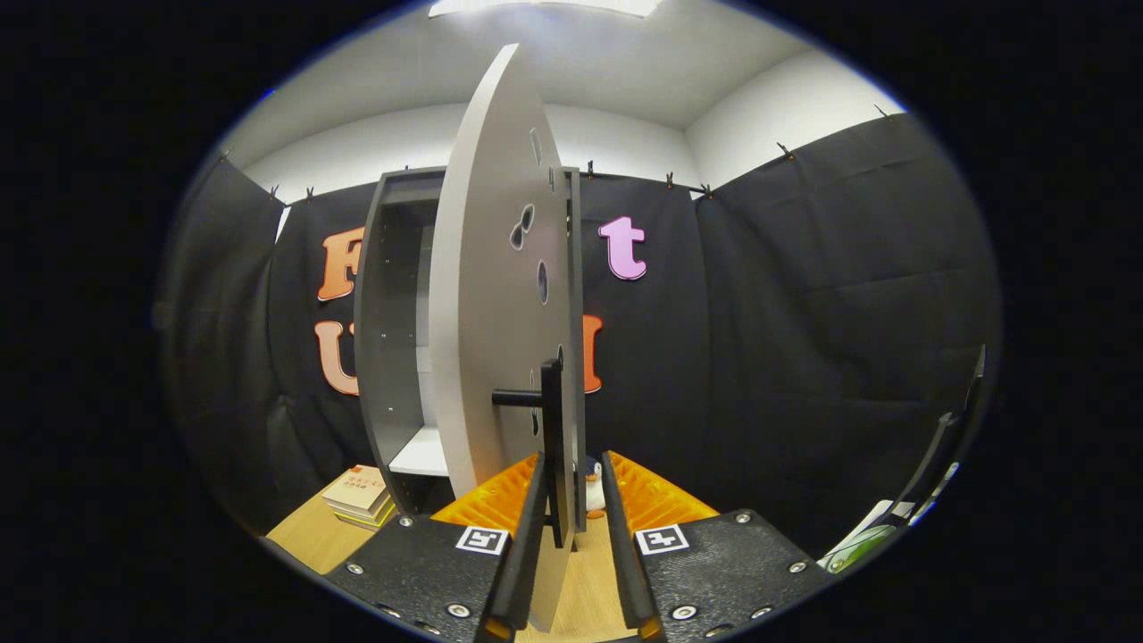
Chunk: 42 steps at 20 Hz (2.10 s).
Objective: Open the shoe cabinet door, grab the shoes and put them into the shoe cabinet, then close the shoe cabinet door.
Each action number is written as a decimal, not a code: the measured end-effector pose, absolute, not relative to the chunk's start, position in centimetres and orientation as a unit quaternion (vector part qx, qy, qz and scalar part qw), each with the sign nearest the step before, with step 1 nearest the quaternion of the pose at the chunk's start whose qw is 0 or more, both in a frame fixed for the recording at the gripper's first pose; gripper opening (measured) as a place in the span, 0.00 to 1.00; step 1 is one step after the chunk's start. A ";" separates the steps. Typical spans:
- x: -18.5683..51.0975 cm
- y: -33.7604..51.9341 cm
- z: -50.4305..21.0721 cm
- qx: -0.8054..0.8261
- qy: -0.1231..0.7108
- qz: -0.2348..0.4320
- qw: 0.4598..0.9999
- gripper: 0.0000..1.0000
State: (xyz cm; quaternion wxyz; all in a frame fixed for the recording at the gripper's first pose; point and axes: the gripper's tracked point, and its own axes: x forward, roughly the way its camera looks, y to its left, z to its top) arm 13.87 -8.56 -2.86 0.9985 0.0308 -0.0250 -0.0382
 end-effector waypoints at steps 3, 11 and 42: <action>14.4 -9.8 -3.2 0.019 -0.019 -0.037 0.999 0.40; 13.7 -12.0 -3.5 0.017 -0.011 -0.051 0.998 0.35; 10.5 -0.7 1.2 -0.005 -0.032 0.014 0.999 0.41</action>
